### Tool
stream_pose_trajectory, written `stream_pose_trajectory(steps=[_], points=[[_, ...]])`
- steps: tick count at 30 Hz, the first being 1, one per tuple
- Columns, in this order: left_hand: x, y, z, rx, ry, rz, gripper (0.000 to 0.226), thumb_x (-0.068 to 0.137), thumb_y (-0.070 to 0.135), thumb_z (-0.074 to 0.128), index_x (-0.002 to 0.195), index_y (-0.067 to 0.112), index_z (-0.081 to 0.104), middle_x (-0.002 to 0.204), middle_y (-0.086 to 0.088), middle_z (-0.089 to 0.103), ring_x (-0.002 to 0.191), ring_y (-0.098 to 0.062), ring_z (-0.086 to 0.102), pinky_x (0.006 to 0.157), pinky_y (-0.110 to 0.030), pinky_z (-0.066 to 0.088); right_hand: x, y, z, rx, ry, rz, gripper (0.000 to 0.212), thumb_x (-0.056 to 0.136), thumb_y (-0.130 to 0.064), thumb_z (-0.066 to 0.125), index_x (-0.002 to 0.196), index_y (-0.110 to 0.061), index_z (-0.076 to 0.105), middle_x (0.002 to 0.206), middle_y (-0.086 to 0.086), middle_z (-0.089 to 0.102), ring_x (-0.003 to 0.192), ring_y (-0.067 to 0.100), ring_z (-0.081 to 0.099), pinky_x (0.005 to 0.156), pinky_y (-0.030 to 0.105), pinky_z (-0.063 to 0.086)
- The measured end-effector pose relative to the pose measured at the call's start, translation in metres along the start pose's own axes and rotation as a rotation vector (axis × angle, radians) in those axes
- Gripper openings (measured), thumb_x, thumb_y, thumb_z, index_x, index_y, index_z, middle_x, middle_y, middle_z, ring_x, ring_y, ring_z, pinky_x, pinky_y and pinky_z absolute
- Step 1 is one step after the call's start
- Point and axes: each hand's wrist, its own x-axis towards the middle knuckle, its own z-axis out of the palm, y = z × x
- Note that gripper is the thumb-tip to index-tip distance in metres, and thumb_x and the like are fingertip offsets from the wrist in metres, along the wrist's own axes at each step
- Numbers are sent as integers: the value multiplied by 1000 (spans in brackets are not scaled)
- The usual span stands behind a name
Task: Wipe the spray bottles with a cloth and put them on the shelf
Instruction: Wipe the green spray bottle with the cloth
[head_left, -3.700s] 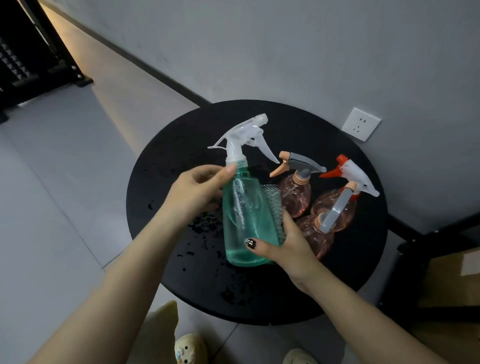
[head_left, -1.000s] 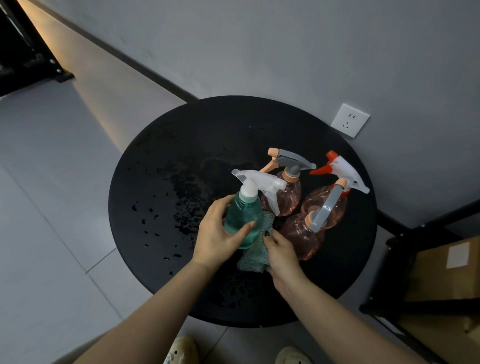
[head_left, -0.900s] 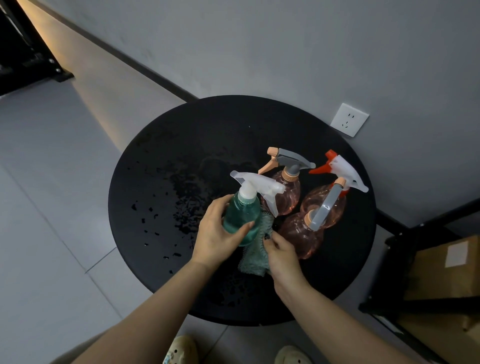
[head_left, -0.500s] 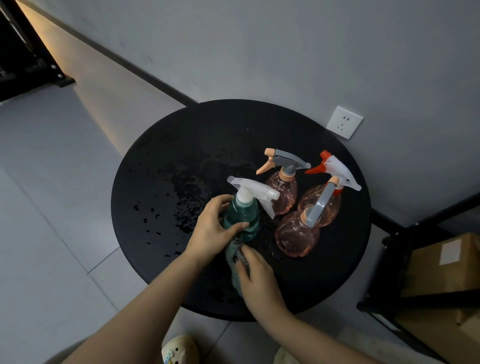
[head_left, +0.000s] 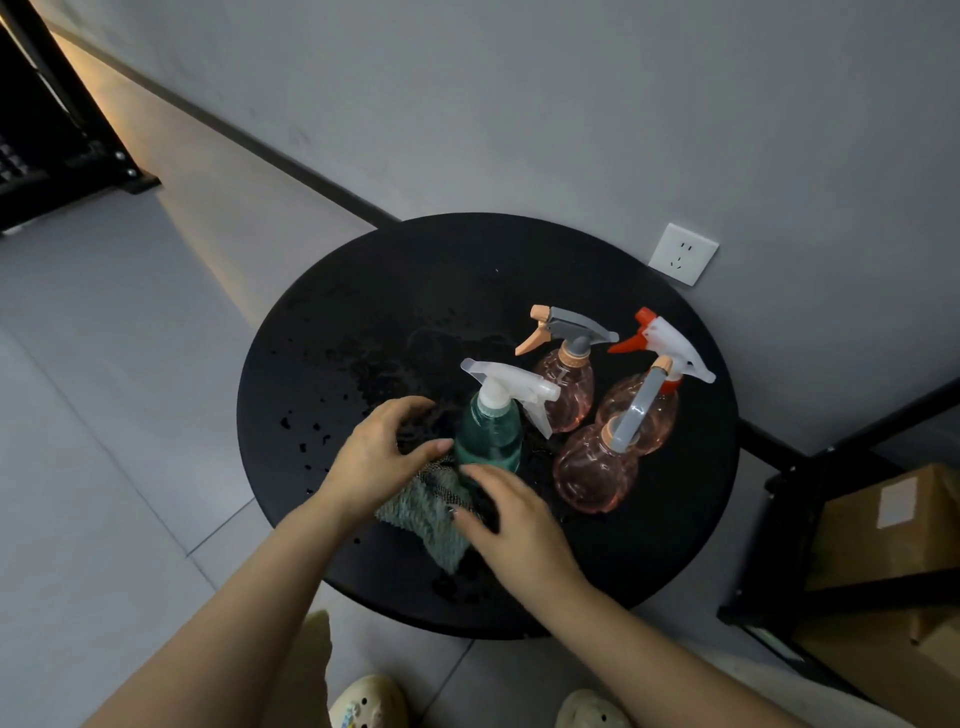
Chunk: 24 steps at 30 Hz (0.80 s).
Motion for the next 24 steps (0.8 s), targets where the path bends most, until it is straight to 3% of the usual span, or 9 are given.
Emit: stream_pose_trajectory(steps=[3,7,10,13,16,18,21,24], points=[[-9,1,-15,153,-28,46,61,82,49,60,137,25,44,139,9,45,129,-10,41,99,-23,35,-5,9,-18,79,130,102,50,89,-27,63,135,-18,47,135,-7,49,123,2,42,102,11,29],[-21,12,-27,264,-117,144,77,79,62,51,145,29,30,148,22,21,140,1,14,110,-25,22,4,7,-24,207,184,166,55,88,-24,63,139,-23,41,121,-23,41,110,-11,38,84,-7,24],[-24,17,-30,286,-143,181,84,74,70,44,145,30,27,152,19,18,138,5,7,112,-27,21,18,2,-14,318,223,226,51,87,-27,65,134,-26,46,119,-19,49,108,-5,44,80,-1,33],[-25,21,-29,283,-143,172,79,77,66,48,145,30,28,153,18,18,141,1,8,114,-28,20,32,-1,-5,402,296,268,40,84,-28,68,122,-26,56,113,-10,58,105,5,54,88,17,42],[-25,25,-28,275,-141,179,74,81,58,53,145,30,28,154,17,18,142,-1,9,114,-28,19,42,-11,-1,423,392,269,20,83,-24,69,99,-30,58,90,-18,57,87,0,54,75,11,40],[-25,27,-27,269,-134,182,72,83,55,55,144,29,30,153,16,19,142,-2,10,114,-27,19,46,-17,3,435,464,269,21,83,-22,70,88,-34,54,81,-20,56,79,-3,55,73,14,41],[-25,28,-26,272,-138,185,70,83,54,56,144,28,31,153,15,20,142,-2,12,114,-28,20,50,-17,12,424,509,255,22,79,-25,74,96,-30,60,92,-16,60,90,1,56,81,17,44],[-25,29,-25,254,-140,174,70,83,53,57,143,29,32,153,15,21,142,-3,13,115,-30,21,51,-16,13,360,504,259,36,79,-25,74,111,-16,61,101,-12,56,94,0,50,75,1,34]])
